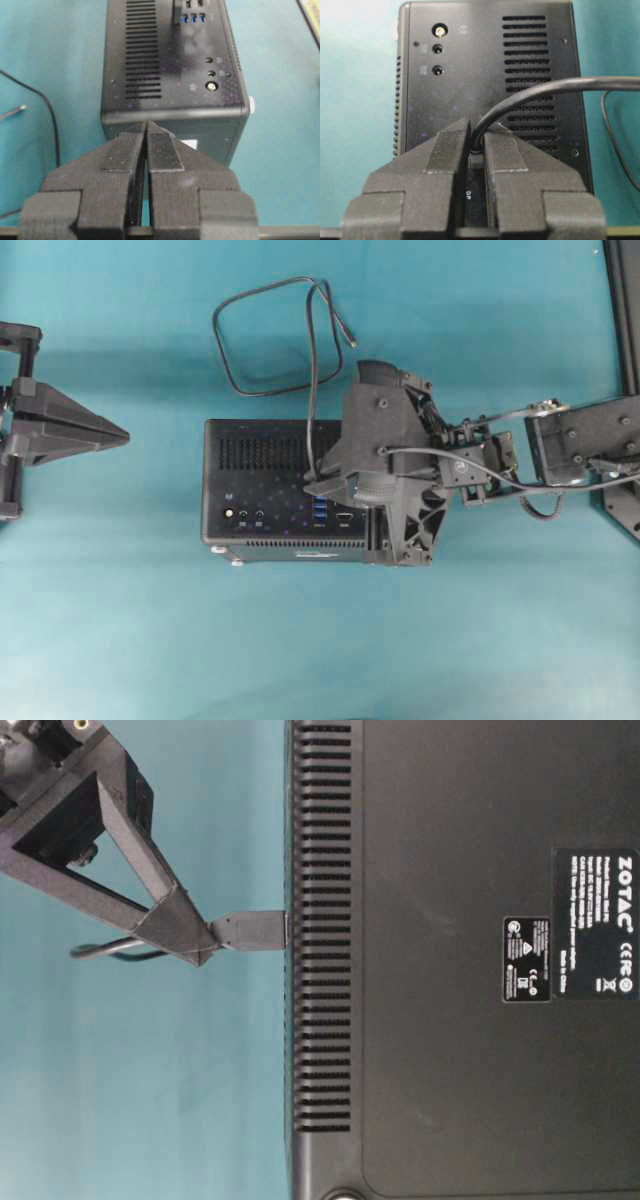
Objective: Insert the USB into the PC box with both arms.
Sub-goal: 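Press the USB plug further into the port with the right gripper, then open the right gripper and lift it off the cable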
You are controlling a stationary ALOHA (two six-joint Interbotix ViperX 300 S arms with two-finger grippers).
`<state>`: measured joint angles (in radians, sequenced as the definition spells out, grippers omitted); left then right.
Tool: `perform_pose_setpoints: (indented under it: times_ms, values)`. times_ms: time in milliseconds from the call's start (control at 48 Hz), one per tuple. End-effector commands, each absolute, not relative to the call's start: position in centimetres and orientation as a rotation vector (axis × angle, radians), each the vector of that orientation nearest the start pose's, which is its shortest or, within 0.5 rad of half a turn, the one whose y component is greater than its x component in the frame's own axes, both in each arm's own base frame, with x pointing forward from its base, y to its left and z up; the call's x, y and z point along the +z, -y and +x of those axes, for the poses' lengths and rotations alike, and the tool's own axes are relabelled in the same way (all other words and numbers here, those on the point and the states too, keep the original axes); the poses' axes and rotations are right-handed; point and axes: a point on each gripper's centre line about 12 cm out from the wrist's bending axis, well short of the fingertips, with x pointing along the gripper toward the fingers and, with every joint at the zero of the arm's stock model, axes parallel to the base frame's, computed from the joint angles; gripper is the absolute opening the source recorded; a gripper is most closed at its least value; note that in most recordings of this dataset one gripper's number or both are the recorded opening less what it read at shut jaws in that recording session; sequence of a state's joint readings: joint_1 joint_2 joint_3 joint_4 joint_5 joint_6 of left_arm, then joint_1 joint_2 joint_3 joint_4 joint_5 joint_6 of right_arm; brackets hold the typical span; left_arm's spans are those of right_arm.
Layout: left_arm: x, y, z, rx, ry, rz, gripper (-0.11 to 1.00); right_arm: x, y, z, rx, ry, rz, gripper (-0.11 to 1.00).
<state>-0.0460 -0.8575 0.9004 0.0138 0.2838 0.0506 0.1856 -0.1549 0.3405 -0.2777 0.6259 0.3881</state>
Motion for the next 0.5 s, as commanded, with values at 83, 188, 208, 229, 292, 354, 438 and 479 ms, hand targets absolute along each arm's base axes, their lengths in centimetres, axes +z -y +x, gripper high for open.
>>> perform_pose_setpoints:
  times_ms: [83,188,208,229,292,354,438,479]
  values:
    - [32.52,1.02,22.50,-0.053,-0.301,0.076,0.00,29.15,-5.27,38.63,-0.040,-0.779,0.029,0.06]
    - [32.58,1.02,22.51,-0.053,-0.299,0.077,0.00,29.51,-5.30,38.56,-0.035,-0.758,0.033,0.06]
    - [32.55,1.05,22.54,-0.055,-0.300,0.077,0.00,29.52,-5.32,38.52,-0.033,-0.757,0.035,0.07]
    - [32.49,1.09,22.53,-0.056,-0.302,0.078,0.00,29.61,-5.30,38.48,-0.033,-0.752,0.034,0.07]
    - [32.49,1.20,22.52,-0.062,-0.302,0.080,0.00,29.76,-5.29,38.37,-0.033,-0.751,0.036,0.08]
    - [32.45,1.33,22.55,-0.068,-0.303,0.084,0.00,29.74,-5.25,38.31,-0.034,-0.754,0.033,0.10]
    - [32.52,1.40,22.48,-0.071,-0.300,0.086,0.00,29.79,-5.23,38.22,-0.035,-0.754,0.033,0.13]
    - [32.71,1.43,22.50,-0.072,-0.295,0.086,0.00,29.85,-5.17,38.21,-0.036,-0.752,0.034,0.16]
